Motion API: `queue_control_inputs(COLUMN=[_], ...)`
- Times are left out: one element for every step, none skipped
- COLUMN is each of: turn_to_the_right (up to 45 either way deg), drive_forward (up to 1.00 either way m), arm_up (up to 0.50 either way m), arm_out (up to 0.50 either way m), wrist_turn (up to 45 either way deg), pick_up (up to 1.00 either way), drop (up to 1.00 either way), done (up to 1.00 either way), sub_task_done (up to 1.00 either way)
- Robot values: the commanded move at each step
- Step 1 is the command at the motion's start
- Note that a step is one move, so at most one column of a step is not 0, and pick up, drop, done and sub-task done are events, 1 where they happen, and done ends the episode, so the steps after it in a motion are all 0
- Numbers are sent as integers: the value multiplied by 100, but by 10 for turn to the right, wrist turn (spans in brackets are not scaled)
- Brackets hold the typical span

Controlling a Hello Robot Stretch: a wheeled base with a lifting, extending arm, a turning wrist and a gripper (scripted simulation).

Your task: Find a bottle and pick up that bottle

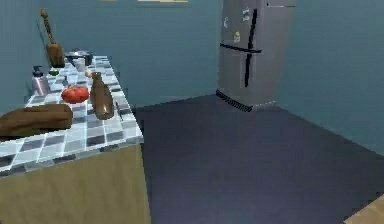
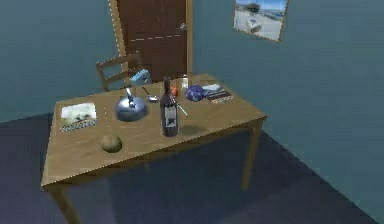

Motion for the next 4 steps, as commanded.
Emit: queue_control_inputs(turn_to_the_right=[450,180,0,-390], drive_forward=[0,0,50,0], arm_up=[0,0,0,0], arm_out=[0,0,0,0], wrist_turn=[0,0,0,0], pick_up=[0,0,0,0], drop=[0,0,0,0], done=[0,0,0,0], sub_task_done=[0,0,0,0])
